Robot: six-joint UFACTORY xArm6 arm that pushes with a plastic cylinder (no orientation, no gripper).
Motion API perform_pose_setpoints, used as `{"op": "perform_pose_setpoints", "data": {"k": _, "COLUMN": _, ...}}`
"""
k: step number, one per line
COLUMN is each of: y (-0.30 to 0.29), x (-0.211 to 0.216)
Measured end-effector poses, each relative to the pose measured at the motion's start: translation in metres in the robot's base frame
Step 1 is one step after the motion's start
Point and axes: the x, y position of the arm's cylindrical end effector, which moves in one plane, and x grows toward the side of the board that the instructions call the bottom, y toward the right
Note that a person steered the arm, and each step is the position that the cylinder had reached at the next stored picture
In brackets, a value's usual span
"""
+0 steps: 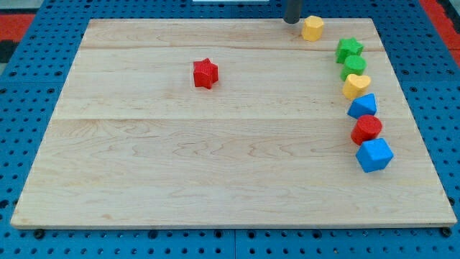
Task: Push the yellow hexagon closer to green star
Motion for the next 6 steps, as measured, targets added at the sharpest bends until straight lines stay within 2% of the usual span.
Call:
{"op": "perform_pose_setpoints", "data": {"k": 2, "y": 0.030, "x": 0.022}}
{"op": "perform_pose_setpoints", "data": {"k": 6, "y": 0.024, "x": 0.041}}
